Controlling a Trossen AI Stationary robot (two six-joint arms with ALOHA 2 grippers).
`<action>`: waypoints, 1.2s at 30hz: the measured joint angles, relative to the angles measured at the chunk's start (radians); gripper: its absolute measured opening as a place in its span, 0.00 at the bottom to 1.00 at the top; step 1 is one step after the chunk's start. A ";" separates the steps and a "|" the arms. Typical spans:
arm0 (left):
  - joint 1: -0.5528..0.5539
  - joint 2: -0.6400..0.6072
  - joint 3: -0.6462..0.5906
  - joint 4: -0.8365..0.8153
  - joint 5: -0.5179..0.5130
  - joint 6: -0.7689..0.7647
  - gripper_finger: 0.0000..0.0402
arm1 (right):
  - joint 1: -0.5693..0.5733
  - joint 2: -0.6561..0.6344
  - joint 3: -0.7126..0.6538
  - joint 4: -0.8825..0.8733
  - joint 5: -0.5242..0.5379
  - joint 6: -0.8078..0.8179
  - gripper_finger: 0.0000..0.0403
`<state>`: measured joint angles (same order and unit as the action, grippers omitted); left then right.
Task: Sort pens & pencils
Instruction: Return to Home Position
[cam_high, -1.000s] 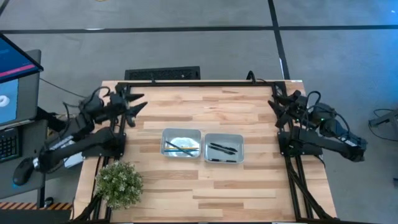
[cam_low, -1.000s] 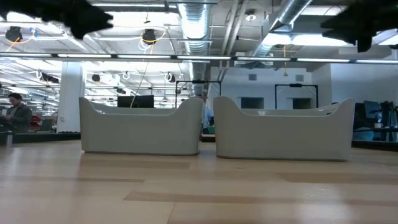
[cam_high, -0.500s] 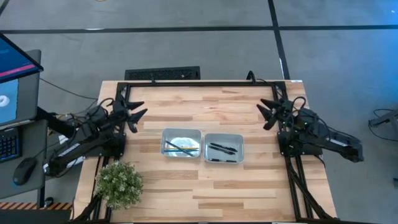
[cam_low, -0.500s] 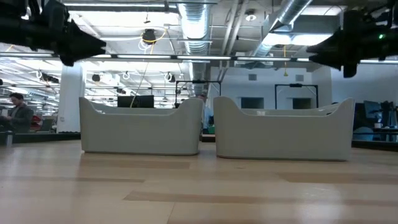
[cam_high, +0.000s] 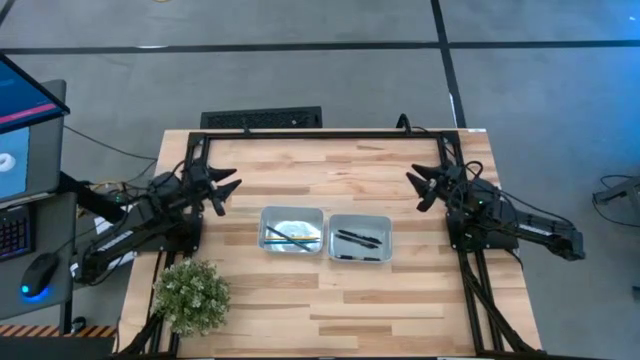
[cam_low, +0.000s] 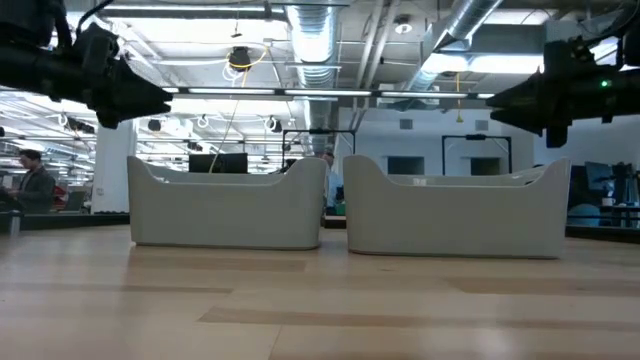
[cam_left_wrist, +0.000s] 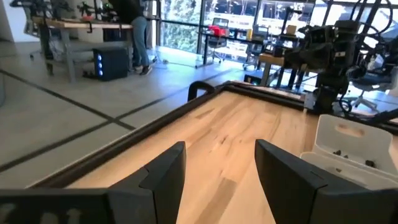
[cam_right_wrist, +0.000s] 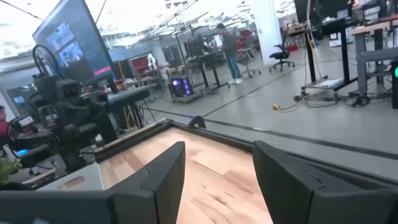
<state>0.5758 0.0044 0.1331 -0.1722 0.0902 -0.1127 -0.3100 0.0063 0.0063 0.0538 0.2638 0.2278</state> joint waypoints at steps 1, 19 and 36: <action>0.000 -0.001 -0.004 -0.005 0.000 -0.001 0.46 | 0.000 0.000 0.000 0.003 0.000 -0.004 0.52; 0.000 0.001 -0.104 0.172 -0.046 -0.020 0.46 | 0.000 0.000 0.000 0.001 0.000 -0.019 0.52; 0.000 0.017 -0.103 0.150 -0.095 0.015 0.46 | 0.000 0.000 -0.001 0.001 -0.001 -0.018 0.52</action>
<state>0.5758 0.0216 0.0299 -0.0217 -0.0048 -0.0978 -0.3100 0.0063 0.0051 0.0547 0.2626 0.2096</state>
